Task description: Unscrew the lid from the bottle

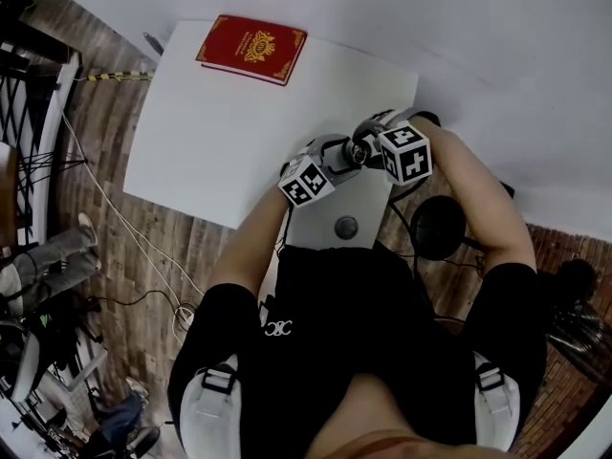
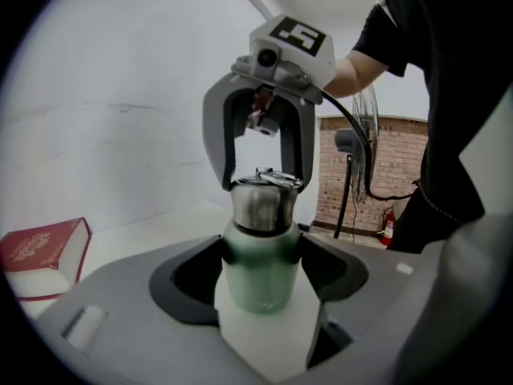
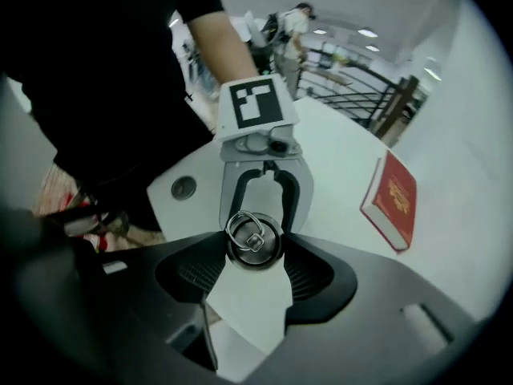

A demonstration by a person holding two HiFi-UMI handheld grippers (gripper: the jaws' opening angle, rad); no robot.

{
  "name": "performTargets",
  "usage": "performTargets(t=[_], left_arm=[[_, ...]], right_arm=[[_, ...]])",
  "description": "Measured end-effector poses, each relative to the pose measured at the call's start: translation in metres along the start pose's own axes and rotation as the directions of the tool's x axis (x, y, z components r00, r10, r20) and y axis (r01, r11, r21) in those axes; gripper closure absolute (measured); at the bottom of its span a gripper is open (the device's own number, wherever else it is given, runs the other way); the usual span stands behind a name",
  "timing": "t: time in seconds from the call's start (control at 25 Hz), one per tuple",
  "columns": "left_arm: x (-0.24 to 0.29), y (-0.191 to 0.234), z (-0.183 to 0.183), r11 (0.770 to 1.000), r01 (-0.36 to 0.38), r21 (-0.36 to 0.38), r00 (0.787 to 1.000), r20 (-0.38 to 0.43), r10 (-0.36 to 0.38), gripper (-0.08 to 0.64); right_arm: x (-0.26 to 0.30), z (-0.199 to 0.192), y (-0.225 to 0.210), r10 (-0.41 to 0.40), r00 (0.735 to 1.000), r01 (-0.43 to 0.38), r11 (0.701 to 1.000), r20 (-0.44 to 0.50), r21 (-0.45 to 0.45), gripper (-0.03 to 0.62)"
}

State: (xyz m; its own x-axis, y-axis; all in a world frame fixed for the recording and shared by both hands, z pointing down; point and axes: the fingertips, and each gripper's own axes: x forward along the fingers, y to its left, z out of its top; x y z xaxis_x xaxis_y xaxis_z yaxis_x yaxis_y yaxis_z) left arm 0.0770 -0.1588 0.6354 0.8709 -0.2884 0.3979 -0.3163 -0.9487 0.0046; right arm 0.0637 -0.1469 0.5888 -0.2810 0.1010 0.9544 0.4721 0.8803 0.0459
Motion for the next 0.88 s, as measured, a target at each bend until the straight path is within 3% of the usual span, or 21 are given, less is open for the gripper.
performTargets(t=[0.08, 0.2, 0.28, 0.36, 0.44, 0.52, 0.56, 0.6, 0.64, 0.68, 0.72, 0.76, 0.88], left_arm=[[0.0, 0.0, 0.0, 1.0, 0.001, -0.001, 1.0, -0.006, -0.001, 0.199], [0.001, 0.0, -0.001, 1.0, 0.004, -0.002, 1.0, -0.013, -0.004, 0.199], [0.001, 0.001, -0.002, 1.0, 0.004, -0.002, 1.0, -0.016, -0.004, 0.199], [0.0, 0.001, -0.001, 1.0, 0.006, -0.001, 1.0, -0.018, -0.006, 0.199], [0.001, 0.001, 0.0, 1.0, 0.009, 0.0, 1.0, -0.015, -0.009, 0.199], [0.001, 0.002, -0.001, 1.0, 0.01, 0.0, 1.0, -0.009, -0.01, 0.199], [0.001, 0.002, -0.001, 1.0, 0.01, -0.001, 1.0, -0.006, -0.01, 0.199], [0.001, 0.002, -0.001, 1.0, 0.01, -0.002, 1.0, -0.005, -0.01, 0.199], [0.0, 0.002, -0.001, 1.0, 0.011, -0.002, 1.0, -0.003, -0.011, 0.199], [0.001, 0.002, -0.001, 1.0, 0.013, -0.002, 1.0, -0.002, -0.013, 0.199], [0.001, 0.002, 0.0, 1.0, 0.015, -0.001, 1.0, 0.001, -0.015, 0.199], [0.001, 0.002, 0.0, 1.0, 0.017, 0.0, 1.0, 0.002, -0.017, 0.199], [0.001, 0.001, -0.001, 1.0, 0.019, -0.001, 1.0, 0.0, -0.019, 0.199]], right_arm=[[0.002, -0.003, 0.003, 0.051, 0.985, -0.082, 0.978, -0.162, -0.194, 0.36], [0.004, -0.005, 0.006, 0.028, 0.937, -0.191, 0.875, -0.349, -0.444, 0.36], [0.006, -0.004, 0.006, -0.007, 0.913, -0.231, 0.817, -0.409, -0.529, 0.36], [0.007, -0.003, 0.006, -0.026, 0.913, -0.212, 0.822, -0.406, -0.529, 0.36], [0.003, -0.001, 0.008, -0.027, 0.94, -0.134, 0.888, -0.34, -0.439, 0.36], [-0.005, 0.001, 0.012, -0.005, 0.975, -0.05, 0.969, -0.222, -0.242, 0.36], [-0.009, 0.004, 0.014, 0.001, 0.991, -0.016, 0.994, -0.137, -0.107, 0.359], [-0.013, 0.007, 0.016, -0.008, 0.999, 0.009, 0.999, -0.035, 0.044, 0.356], [-0.017, 0.009, 0.017, -0.041, 0.997, 0.026, 0.979, 0.072, 0.2, 0.339], [-0.022, 0.008, 0.016, -0.105, 0.979, 0.04, 0.937, 0.172, 0.346, 0.33], [-0.028, 0.006, 0.01, -0.202, 0.946, 0.06, 0.876, 0.252, 0.478, 0.324], [-0.037, 0.004, 0.002, -0.322, 0.896, 0.084, 0.799, 0.306, 0.595, 0.321], [-0.051, -0.013, -0.015, -0.648, 0.705, 0.114, 0.504, 0.287, 0.856, 0.316]])
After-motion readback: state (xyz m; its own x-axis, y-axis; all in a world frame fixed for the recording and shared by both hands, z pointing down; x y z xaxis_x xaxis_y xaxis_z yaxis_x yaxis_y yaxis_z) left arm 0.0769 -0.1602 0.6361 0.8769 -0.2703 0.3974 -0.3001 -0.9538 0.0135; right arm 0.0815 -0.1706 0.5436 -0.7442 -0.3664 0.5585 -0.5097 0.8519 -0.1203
